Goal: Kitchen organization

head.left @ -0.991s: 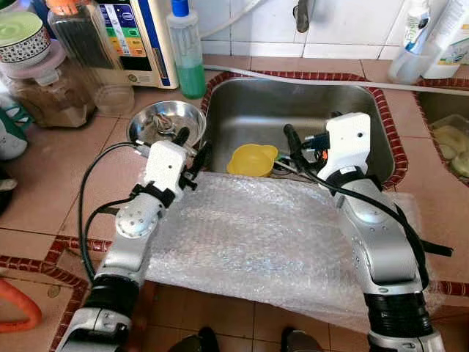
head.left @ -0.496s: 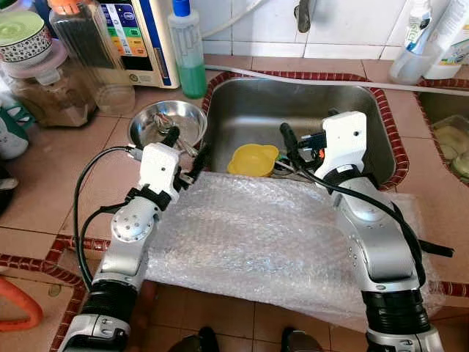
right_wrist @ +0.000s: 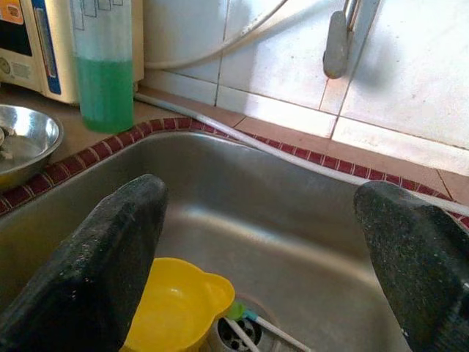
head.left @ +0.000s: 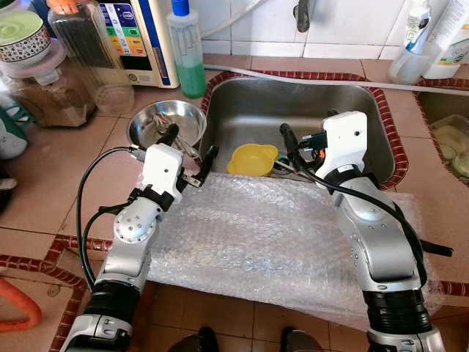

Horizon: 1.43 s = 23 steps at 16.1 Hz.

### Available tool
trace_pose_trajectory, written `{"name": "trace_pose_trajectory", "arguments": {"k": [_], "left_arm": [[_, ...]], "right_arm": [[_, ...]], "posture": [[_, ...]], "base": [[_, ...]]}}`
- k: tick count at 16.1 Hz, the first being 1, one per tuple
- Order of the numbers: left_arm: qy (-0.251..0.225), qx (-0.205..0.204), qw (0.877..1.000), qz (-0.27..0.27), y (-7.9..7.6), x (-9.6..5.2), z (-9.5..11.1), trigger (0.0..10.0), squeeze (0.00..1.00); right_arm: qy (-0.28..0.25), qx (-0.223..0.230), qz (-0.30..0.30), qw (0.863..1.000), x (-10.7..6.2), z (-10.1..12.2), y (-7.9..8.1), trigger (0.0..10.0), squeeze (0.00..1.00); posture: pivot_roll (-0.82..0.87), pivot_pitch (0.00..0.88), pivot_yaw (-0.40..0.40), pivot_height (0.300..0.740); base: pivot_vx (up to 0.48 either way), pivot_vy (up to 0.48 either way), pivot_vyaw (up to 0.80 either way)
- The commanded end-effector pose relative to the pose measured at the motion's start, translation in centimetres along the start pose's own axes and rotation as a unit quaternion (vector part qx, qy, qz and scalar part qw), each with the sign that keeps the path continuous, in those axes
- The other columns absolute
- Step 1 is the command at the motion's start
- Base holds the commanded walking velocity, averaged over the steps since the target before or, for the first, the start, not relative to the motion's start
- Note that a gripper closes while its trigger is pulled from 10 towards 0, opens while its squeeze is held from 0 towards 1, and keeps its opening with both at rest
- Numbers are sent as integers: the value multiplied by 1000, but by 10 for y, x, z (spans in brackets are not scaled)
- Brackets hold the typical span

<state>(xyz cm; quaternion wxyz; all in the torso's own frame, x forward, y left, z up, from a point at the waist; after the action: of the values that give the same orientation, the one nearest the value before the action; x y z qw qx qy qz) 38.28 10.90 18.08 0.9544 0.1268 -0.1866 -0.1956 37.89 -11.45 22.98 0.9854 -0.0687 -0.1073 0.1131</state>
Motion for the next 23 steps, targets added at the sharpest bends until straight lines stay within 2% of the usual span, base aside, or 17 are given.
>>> {"name": "trace_pose_trajectory", "arguments": {"k": [1, 6, 7, 8, 9, 10, 11, 12, 13, 23], "left_arm": [[7, 6, 1000, -14, -5, -4, -5, 10000, 1000], [20, 24, 999, -36, -15, -6, -13, 10000, 1000], [22, 24, 999, -37, -15, -7, -15, 10000, 337], [24, 24, 999, -36, -15, -8, -16, 10000, 176], [24, 24, 999, -36, -15, -8, -16, 10000, 176], [30, 26, 999, -34, -12, -8, -19, 10000, 0], [46, 35, 998, -29, -7, -7, -27, 10000, 0], [48, 33, 998, -24, -4, -6, -28, 3765, 0], [49, 34, 998, -21, -2, -6, -29, 78, 0], [55, 38, 998, -10, 7, -5, -36, 0, 0]], "right_arm": [[-8, 0, 7, 1000, -2, 7, 2, 10000, 0], [1, -1, 11, 1000, -9, 4, 4, 10000, 0], [2, -2, 11, 1000, -9, 3, 4, 10000, 0], [3, -2, 11, 1000, -10, 3, 4, 10000, 0], [3, -2, 11, 1000, -10, 3, 4, 10000, 0], [4, -2, 11, 1000, -10, 3, 4, 10000, 0], [3, -1, 13, 1000, -9, 3, 5, 10000, 0], [0, -1, 14, 1000, -8, 6, 6, 10000, 0], [-1, -1, 13, 1000, -7, 6, 5, 10000, 0], [-2, -5, 6, 1000, -8, 7, 1, 10000, 0]], "posture": [[-289, 236, 74, 740], [-304, 251, 68, 740], [-304, 251, 68, 740], [-305, 247, 70, 740], [-305, 247, 70, 740], [-301, 245, 69, 740], [-300, 241, 68, 740], [-302, 241, 68, 740], [-305, 238, 67, 740], [-316, 239, 70, 740]], "base": [[0, 0, 0], [0, 0, 0], [0, 0, 0], [0, 0, 0], [0, 0, 0], [0, 0, 0], [0, 0, 0], [0, 0, 0], [0, 0, 0], [0, 0, 0]]}}
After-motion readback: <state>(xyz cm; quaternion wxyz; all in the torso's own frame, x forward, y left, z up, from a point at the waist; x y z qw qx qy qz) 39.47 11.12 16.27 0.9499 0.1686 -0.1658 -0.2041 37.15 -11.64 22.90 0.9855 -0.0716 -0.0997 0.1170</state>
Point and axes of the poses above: a point about 5 cm out from each wrist's last joint towards the gripper, its own x axis pointing out of the wrist towards the gripper, its own z axis along the axis of the wrist's last joint, y = z × x, the point moved 6 cm from there along x, pointing out of the wrist towards the gripper, and after that the axes turned 3 degrees about x, right-handed, at the moved point
